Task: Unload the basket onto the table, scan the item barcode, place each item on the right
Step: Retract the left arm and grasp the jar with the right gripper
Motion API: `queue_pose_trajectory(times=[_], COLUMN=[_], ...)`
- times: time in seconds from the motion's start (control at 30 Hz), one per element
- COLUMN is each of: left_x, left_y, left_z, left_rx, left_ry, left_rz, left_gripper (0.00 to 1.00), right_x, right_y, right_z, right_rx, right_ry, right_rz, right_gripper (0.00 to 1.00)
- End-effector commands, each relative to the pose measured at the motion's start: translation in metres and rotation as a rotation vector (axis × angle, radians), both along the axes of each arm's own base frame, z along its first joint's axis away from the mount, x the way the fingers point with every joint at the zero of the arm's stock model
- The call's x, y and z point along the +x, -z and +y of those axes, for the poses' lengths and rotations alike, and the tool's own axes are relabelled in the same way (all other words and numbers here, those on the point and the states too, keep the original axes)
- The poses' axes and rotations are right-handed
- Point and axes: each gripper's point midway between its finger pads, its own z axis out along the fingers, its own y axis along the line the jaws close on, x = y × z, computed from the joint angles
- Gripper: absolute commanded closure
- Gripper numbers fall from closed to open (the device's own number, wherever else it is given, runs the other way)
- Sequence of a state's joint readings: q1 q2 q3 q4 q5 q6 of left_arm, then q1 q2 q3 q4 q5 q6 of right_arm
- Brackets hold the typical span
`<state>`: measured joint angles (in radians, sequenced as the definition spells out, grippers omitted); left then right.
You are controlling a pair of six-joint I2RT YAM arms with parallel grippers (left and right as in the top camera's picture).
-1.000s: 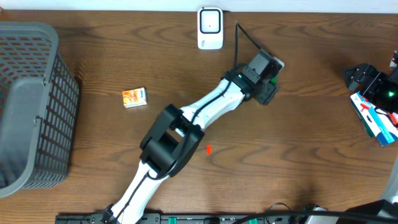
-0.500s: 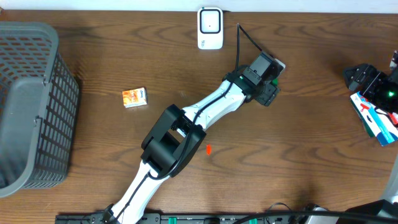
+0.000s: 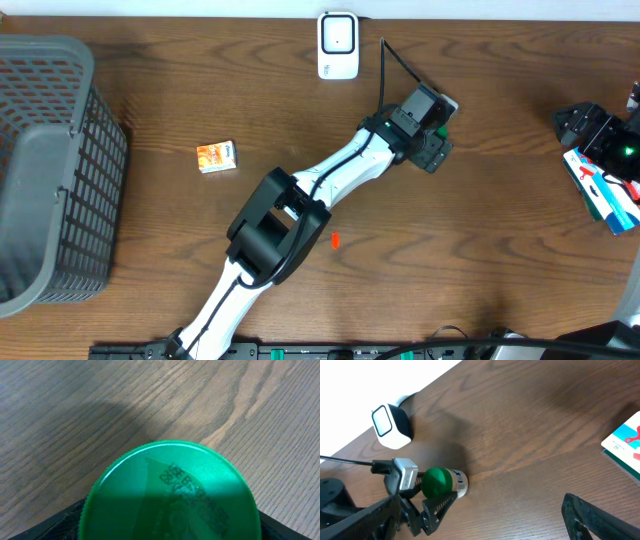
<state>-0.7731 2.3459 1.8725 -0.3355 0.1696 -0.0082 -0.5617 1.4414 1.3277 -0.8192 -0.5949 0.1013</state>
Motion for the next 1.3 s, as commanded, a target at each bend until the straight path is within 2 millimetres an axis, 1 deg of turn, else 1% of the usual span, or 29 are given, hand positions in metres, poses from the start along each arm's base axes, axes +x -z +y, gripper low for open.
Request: queue_pose_trajectory(times=[0.0, 0.07, 0.2, 0.3, 0.4, 0.43, 0.47, 0.53, 0.63, 0.7, 0.77, 0.87, 0.97, 1.03, 1.13, 1.2, 1.27], left_x=[0.016, 0.023, 0.031, 0.039, 0.050, 0.055, 0.057, 0.064, 0.073, 0.077, 0.079, 0.081, 0.078, 0.076, 0.074, 0.074, 0.074], left_y=[-0.054, -0.077, -0.120, -0.146, -0.177, -0.193, -0.202, -0.222, -0.242, -0.248, -0.249, -0.240, -0.225, -0.218, -0.214, -0.213, -0.213], left_z=[0.014, 0.025, 0.044, 0.068, 0.099, 0.117, 0.128, 0.156, 0.204, 0.239, 0.271, 0.313, 0.347, 0.362, 0.375, 0.378, 0.379], left_rx=[-0.025, -0.022, -0.047, -0.061, -0.084, -0.093, -0.098, -0.107, -0.104, -0.086, -0.066, -0.047, -0.015, 0.005, 0.020, 0.022, 0.021], left_ry=[-0.074, -0.119, -0.166, -0.206, -0.262, -0.292, -0.311, -0.359, -0.441, -0.501, -0.560, -0.660, -0.736, -0.764, -0.789, -0.795, -0.796], left_rz=[-0.093, -0.141, -0.193, -0.210, -0.237, -0.252, -0.260, -0.280, -0.295, -0.287, -0.266, -0.201, -0.133, -0.101, -0.080, -0.077, -0.078], left_gripper=[0.13, 0.13, 0.12, 0.12, 0.12, 0.12, 0.12, 0.12, 0.12, 0.12, 0.12, 0.12, 0.12, 0.12, 0.12, 0.12, 0.12], right_x=[-0.001, -0.001, -0.001, 0.000, 0.004, 0.007, 0.009, 0.015, 0.026, 0.030, 0.035, 0.044, 0.049, 0.051, 0.049, 0.047, 0.047], right_y=[-0.004, -0.004, -0.004, -0.003, 0.001, 0.005, 0.007, 0.017, 0.043, 0.065, 0.087, 0.107, 0.123, 0.133, 0.143, 0.148, 0.151], right_z=[0.002, 0.002, 0.002, 0.007, 0.017, 0.022, 0.027, 0.043, 0.074, 0.085, 0.098, 0.128, 0.154, 0.161, 0.167, 0.173, 0.176], right_rx=[-0.012, -0.012, -0.011, -0.005, -0.008, -0.012, -0.014, -0.006, -0.022, -0.079, -0.138, -0.152, -0.188, -0.243, -0.347, -0.399, -0.457], right_ry=[-0.012, -0.012, -0.012, -0.026, -0.054, -0.068, -0.080, -0.124, -0.189, -0.187, -0.188, -0.262, -0.363, -0.396, -0.477, -0.541, -0.568], right_rz=[-0.013, -0.013, -0.013, -0.010, 0.003, 0.015, 0.022, 0.048, 0.129, 0.208, 0.276, 0.303, 0.303, 0.315, 0.323, 0.324, 0.328], right_gripper=[0.01, 0.01, 0.01, 0.01, 0.01, 0.01, 0.01, 0.01, 0.01, 0.01, 0.01, 0.01, 0.01, 0.01, 0.01, 0.01, 0.01])
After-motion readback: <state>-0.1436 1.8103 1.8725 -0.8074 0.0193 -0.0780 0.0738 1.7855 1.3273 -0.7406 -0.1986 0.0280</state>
